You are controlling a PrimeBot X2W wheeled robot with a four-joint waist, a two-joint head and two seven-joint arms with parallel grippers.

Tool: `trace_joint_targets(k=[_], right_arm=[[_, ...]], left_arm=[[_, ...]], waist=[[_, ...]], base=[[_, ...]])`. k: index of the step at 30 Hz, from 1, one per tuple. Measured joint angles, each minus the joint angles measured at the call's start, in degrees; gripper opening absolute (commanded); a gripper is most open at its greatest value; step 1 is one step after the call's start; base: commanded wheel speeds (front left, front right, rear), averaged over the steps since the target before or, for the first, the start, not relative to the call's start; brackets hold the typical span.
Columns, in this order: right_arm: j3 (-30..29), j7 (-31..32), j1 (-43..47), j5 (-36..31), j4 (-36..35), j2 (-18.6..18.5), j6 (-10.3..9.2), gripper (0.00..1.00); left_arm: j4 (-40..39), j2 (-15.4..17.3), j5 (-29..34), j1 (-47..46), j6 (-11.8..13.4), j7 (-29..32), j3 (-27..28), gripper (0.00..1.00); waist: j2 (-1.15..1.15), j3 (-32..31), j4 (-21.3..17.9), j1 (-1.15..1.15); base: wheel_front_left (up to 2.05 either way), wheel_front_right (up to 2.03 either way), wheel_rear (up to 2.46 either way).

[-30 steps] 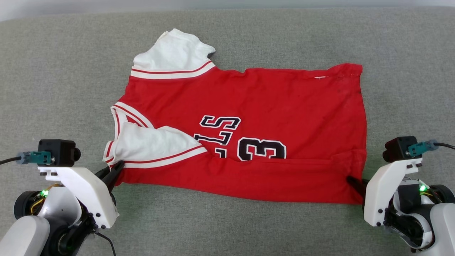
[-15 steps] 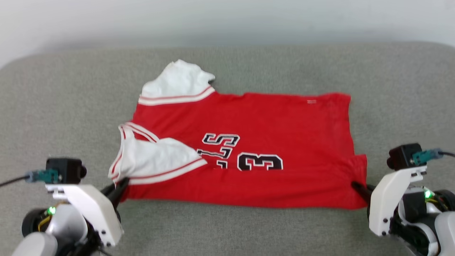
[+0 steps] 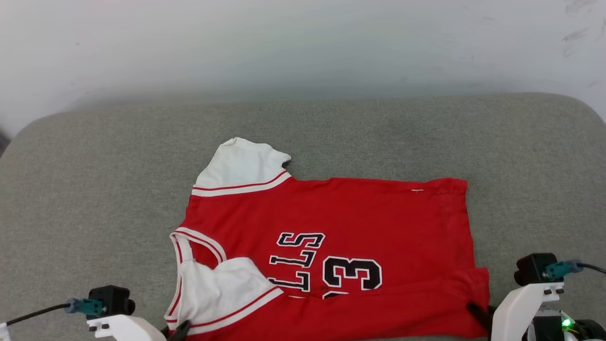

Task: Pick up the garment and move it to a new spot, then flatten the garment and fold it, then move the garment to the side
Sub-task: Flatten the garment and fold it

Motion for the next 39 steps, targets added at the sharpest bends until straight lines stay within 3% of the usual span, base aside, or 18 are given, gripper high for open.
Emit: trace_joint_targets(k=[5, 10, 15, 20, 24, 31, 39], right_arm=[[0.48, -6.92, 0.59, -0.22, 1.3, 0.59, 0.0, 1.0], [0.09, -16.41, 0.55, -1.22, -0.2, 0.48, 0.0, 1.0], [-1.05, -25.86, -0.46, -5.16, -3.12, 0.91, 0.0, 1.0], [-2.16, -31.03, -2.6, -9.12, -6.95, 2.98, 0.0, 1.0], [-2.92, -33.96, -5.21, -11.07, -11.02, 4.89, 0.0, 1.0], [-3.24, -37.69, -10.74, -13.82, -15.74, 6.58, 0.0, 1.0], [-1.29, -39.29, -13.87, -14.89, -17.12, 7.89, 0.01, 1.0]], left_arm=[[3.08, -2.31, 1.47, -2.43, -0.74, -3.67, -0.45, 1.0], [4.14, -2.4, 4.32, -5.11, -1.02, -8.23, 0.57, 1.0], [3.92, -2.32, 8.39, -8.36, 1.08, -12.92, 1.85, 1.0], [4.01, -2.72, 11.1, -13.96, 2.8, -15.71, 2.63, 1.0], [4.97, -3.08, 12.11, -21.34, 2.75, -16.21, 2.98, 1.0], [11.68, -1.4, 12.69, -38.48, -1.1, -12.39, 2.18, 1.0], [21.13, 3.31, 10.88, -54.11, -9.0, 2.33, -1.48, 1.0]], waist=[[0.0, 0.29, -0.19, 0.0], [0.0, -0.21, -1.19, 0.0], [0.0, -0.82, -2.77, 0.0], [0.0, 0.23, -4.3, 0.0], [0.0, 3.23, -5.13, 0.0], [0.0, 12.11, -6.56, 0.01], [0.0, 20.22, -10.41, 0.02]], base=[[0.0, 0.0, 0.0], [0.0, 0.0, 0.0], [0.0, 0.0, 0.0], [0.0, 0.0, 0.0], [0.0, 0.0, 0.0], [0.0, 0.0, 0.0], [0.0, 0.0, 0.0]])
